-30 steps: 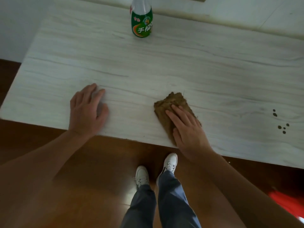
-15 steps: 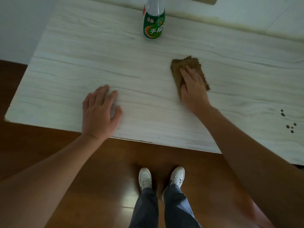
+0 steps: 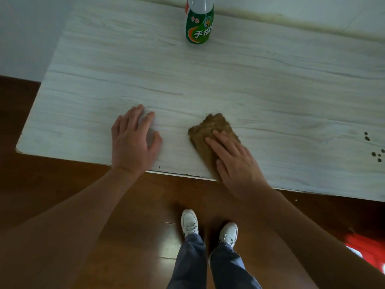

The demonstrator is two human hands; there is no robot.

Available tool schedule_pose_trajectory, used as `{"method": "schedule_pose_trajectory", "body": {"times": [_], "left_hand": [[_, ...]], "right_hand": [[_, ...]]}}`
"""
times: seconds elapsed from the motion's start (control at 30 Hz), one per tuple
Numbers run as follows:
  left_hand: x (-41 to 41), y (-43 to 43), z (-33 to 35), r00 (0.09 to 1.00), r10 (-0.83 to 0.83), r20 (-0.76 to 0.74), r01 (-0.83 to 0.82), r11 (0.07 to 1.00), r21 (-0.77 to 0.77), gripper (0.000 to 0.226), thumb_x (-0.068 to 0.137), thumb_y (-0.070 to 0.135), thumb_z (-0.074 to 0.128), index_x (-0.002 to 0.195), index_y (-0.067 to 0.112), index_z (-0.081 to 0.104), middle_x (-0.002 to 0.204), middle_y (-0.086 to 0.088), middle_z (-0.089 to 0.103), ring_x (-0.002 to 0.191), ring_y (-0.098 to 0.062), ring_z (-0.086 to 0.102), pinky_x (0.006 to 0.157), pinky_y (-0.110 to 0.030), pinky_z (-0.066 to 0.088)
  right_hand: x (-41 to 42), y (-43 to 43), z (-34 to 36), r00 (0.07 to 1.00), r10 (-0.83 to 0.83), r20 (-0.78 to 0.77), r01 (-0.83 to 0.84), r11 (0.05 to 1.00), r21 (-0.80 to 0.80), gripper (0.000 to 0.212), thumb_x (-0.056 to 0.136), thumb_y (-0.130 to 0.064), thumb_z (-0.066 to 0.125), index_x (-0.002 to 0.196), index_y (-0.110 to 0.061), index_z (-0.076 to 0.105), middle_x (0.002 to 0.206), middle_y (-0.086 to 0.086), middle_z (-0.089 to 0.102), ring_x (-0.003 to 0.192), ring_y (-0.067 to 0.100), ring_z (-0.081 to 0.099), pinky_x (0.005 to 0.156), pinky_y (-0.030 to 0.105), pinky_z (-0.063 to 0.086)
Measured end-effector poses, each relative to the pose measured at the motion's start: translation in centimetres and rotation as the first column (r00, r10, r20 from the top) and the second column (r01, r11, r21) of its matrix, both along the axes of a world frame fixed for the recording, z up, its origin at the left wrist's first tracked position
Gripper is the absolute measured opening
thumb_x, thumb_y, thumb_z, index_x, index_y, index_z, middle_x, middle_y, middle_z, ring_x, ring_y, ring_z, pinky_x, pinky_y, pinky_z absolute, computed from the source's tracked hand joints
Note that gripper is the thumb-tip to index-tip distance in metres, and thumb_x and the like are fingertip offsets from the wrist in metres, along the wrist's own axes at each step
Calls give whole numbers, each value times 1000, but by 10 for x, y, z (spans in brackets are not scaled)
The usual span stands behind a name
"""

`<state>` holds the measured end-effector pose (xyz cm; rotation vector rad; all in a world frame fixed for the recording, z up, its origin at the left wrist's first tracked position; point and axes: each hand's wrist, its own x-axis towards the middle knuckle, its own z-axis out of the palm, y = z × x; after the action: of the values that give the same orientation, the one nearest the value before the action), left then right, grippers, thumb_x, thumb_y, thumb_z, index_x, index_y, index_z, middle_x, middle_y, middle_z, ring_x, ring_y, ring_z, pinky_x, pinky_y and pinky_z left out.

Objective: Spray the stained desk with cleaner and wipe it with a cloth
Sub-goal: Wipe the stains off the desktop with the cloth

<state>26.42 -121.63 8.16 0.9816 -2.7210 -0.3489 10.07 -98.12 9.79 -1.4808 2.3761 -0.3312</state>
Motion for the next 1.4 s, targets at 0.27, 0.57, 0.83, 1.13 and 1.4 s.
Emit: {"method": "schedule_pose_trajectory", "body": {"times": [0.27, 0.57, 0.83, 1.13, 1.4], "left_hand": [[0, 1, -3, 1000, 10, 10, -10, 1000, -10, 55, 97, 41, 41, 145, 16, 52, 159, -10, 42, 151, -28, 31, 125, -48, 20], [-2, 2, 2, 1000, 15, -14, -15, 1000, -10, 55, 95, 41, 43, 141, 13, 56, 155, -12, 46, 147, -31, 36, 121, -49, 25], [-3, -1, 1, 1000, 11, -5, -11, 1000, 0, 53, 95, 39, 44, 140, 14, 56, 156, -12, 45, 146, -33, 36, 121, -50, 24], [8, -11, 7, 996, -75, -48, 81, 987, 136, 52, 97, 39, 46, 141, 14, 55, 158, -12, 44, 150, -31, 34, 123, -50, 23], [95, -73, 18, 977, -157, 142, 163, 986, -31, 59, 103, 46, 37, 150, 12, 43, 161, -17, 36, 151, -37, 31, 121, -56, 29]], "right_hand": [[-60, -43, -3, 940, -337, -54, 335, 941, -41, 54, 104, -24, 34, 158, -21, 26, 166, 2, 20, 153, 24, 14, 125, 44, 14], [45, 3, 4, 981, -188, 49, 190, 981, -33, 57, 103, -31, 25, 159, -23, 21, 167, -2, 14, 155, 17, 3, 126, 38, 4], [74, -7, 3, 953, -298, 44, 300, 953, -50, 56, 102, -27, 24, 159, -23, 23, 167, -1, 16, 155, 17, 3, 124, 36, -2], [104, -47, 10, 964, -267, 8, 267, 964, -8, 57, 105, -23, 34, 159, -20, 20, 168, 2, 12, 155, 21, 2, 125, 39, 1], [133, -87, 14, 971, -237, 18, 237, 971, 14, 57, 106, -22, 35, 160, -20, 17, 168, 2, 9, 155, 22, 0, 125, 39, -2]]}}
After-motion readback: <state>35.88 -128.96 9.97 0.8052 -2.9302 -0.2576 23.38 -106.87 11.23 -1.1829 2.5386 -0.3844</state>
